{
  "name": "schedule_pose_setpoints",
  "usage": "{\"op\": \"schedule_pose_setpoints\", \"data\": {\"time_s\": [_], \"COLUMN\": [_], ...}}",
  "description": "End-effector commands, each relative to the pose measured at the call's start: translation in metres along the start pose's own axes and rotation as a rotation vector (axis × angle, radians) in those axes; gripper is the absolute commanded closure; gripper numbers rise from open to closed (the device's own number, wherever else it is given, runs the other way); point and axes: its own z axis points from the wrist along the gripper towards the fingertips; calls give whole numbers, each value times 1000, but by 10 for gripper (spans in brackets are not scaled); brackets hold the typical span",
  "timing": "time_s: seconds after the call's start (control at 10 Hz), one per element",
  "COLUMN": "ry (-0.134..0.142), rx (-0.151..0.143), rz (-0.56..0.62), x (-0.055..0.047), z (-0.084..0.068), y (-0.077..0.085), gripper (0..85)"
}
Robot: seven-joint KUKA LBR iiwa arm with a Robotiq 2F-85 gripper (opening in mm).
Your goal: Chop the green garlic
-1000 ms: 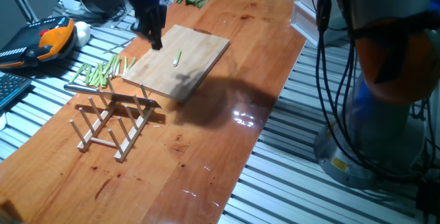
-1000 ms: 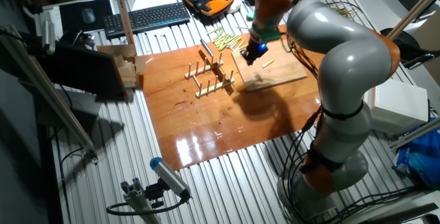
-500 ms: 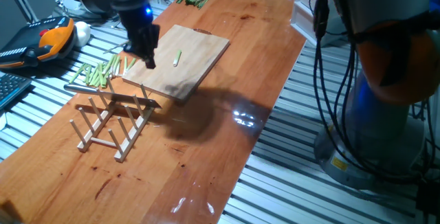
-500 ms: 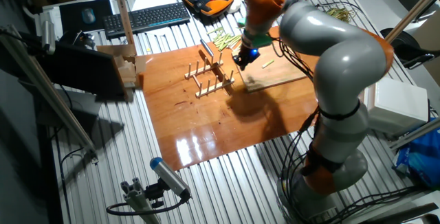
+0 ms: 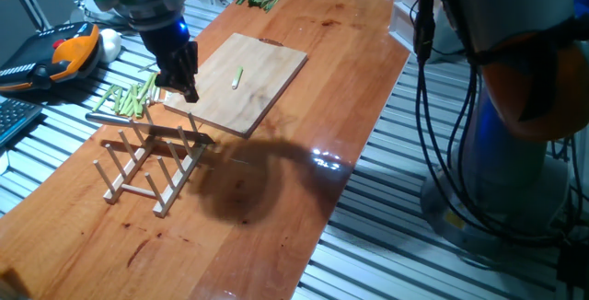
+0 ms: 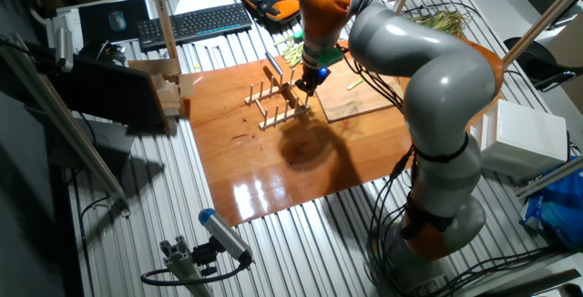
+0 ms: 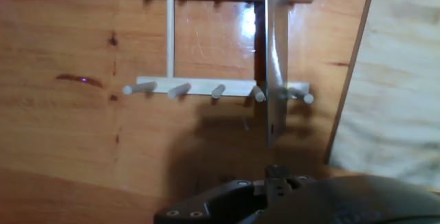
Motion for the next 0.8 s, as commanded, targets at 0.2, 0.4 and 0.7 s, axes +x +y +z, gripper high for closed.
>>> {"op": "schedule_pose_setpoints", "data": {"time_s": [0.2, 0.4, 0.7], "ry": [-12, 6, 38], "rx": [-10, -7, -8], "rz": [5, 18, 63], "x": [0, -3, -36], "z": [0, -1, -12], "y": [0, 2, 14], "gripper": [850, 850, 850]}}
